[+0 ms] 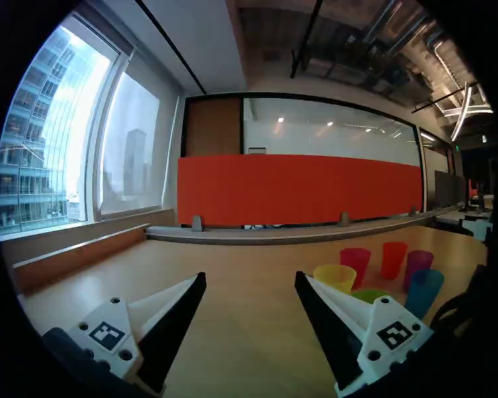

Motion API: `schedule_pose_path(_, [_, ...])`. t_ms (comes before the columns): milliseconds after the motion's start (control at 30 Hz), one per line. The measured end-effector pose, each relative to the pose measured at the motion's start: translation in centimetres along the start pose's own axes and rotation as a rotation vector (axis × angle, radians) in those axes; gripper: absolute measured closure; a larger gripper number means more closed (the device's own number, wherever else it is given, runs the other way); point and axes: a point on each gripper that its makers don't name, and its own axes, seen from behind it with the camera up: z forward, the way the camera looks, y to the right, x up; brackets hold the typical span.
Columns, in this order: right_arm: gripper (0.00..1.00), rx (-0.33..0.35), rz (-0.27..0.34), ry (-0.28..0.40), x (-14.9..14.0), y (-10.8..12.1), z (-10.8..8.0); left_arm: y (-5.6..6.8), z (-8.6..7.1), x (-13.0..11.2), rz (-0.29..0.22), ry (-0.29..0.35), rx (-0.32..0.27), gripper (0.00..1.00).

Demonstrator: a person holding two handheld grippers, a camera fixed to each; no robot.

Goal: Pour water

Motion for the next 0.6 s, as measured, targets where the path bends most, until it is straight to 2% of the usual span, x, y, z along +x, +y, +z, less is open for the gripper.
schedule_pose_path(600, [0.00,-0.007,-0.001,-0.019,-0.41,-0.09,-0.11,-0.02,0.03,-0.03,0.000,0.000,0.000,0.00])
